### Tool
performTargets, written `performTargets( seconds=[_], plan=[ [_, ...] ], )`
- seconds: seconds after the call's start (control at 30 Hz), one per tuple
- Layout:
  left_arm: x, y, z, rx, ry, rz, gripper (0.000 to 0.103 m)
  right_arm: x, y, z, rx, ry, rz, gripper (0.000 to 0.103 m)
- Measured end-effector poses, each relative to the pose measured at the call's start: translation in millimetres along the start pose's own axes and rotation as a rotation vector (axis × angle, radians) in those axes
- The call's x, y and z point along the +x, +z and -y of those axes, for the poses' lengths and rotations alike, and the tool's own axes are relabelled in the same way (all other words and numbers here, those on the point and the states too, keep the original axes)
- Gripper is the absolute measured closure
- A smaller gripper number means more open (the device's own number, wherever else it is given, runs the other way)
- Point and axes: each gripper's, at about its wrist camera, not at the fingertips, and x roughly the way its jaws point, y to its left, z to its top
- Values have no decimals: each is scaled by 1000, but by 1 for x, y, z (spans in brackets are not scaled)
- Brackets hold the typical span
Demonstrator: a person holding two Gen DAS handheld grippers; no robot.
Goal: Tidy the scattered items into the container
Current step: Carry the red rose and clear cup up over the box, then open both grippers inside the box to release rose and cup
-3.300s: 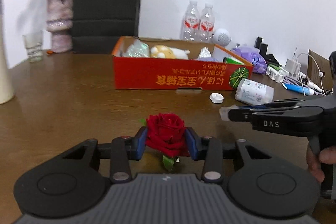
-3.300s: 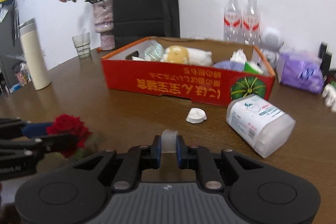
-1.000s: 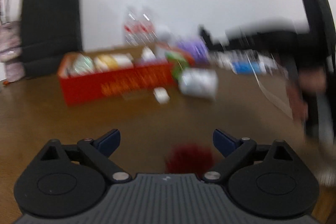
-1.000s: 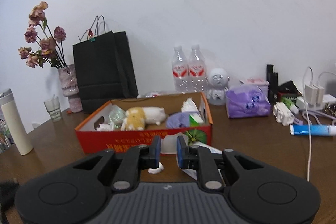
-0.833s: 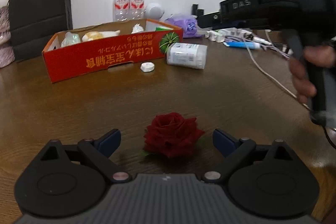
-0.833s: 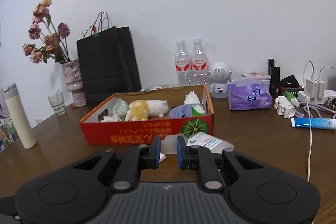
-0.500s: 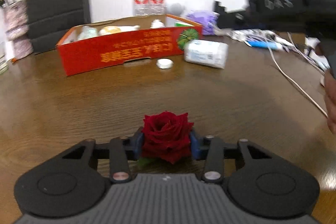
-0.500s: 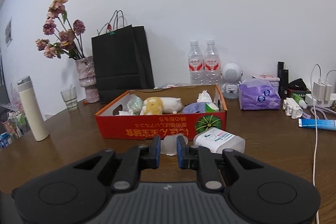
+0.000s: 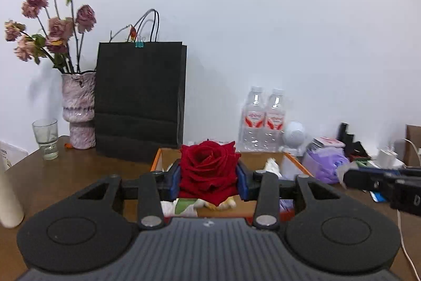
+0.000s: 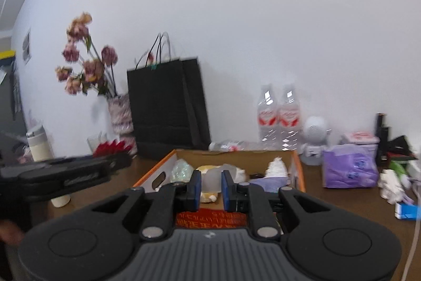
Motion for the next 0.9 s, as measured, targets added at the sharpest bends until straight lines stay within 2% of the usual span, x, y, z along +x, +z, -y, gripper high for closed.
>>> performTargets(
  seconds=[0.17, 0.3, 0.37, 0.43, 0.6, 0.8, 0.9],
  plan=[
    [71, 12, -10, -81, -28, -189, 62, 74, 27, 23, 25, -3, -140, 88],
    [122, -4, -13, -97, -52, -364, 62, 134, 30, 34, 23, -26, -290, 88],
    [134, -17, -12, -72, -68, -414, 62, 158, 24, 39, 21, -72, -383, 88],
    [137, -28, -13, -43, -82, -440, 61, 169, 15, 46, 16, -98, -453, 88],
    [137, -34, -25, -10, -61, -445, 60, 177, -5, 66, 134, -100, -574, 88],
    [135, -36, -34, 18, -58, -439, 60, 171, -6, 53, 145, -115, -608, 89],
    [137, -31, -37, -15, -59, -454, 60, 169, 1, 45, 137, -119, -594, 89]
  ],
)
